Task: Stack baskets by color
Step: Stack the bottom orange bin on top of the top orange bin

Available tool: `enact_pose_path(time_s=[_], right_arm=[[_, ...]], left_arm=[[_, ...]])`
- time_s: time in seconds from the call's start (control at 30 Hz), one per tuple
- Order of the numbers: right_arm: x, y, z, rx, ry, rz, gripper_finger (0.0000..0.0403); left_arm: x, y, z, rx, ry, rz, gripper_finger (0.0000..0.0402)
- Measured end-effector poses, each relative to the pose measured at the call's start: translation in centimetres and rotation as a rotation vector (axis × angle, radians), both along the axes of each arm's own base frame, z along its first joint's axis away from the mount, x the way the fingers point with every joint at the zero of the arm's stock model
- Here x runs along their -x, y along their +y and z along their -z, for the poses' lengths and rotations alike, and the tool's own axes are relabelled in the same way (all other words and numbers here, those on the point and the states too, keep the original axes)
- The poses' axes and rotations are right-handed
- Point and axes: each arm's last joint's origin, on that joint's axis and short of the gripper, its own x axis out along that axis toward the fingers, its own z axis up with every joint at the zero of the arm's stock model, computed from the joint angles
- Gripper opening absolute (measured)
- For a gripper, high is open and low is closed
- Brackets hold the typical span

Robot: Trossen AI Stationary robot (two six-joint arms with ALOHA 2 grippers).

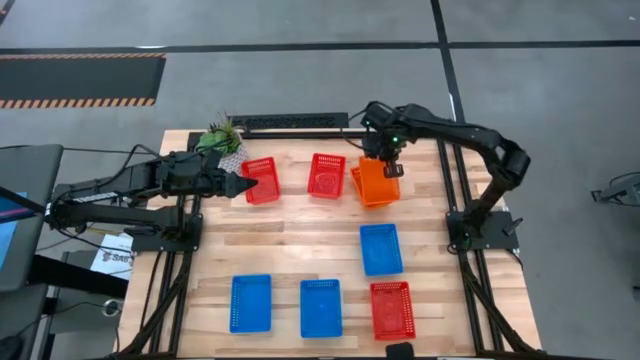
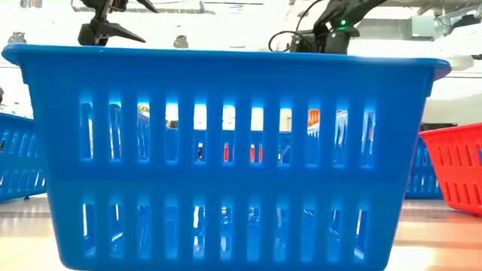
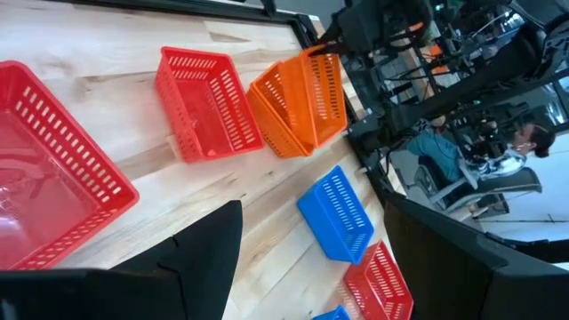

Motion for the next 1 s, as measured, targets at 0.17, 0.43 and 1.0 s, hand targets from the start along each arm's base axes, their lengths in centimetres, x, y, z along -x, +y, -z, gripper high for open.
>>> enact_pose_path(time_s=[0.17, 0.43, 1.0], right_arm=[[-0.7, 0.0, 0.8, -0.045, -0.008, -0.048, 0.0017], [-1.0, -0.2, 1.3, -0.039, -0.004, -0.084, 0.0059], [-0.9, 0.0, -4.5, 0.032, -0.177, 0.136, 0.0208]], left_arm=[[0.0, 0.0, 0.0, 0.001, 0.002, 0.000, 0.0263], [0.0, 0.0, 0.0, 0.001, 0.003, 0.000, 0.0263], [0.0, 0.0, 0.0, -0.016, 0.008, 0.008, 0.0263]])
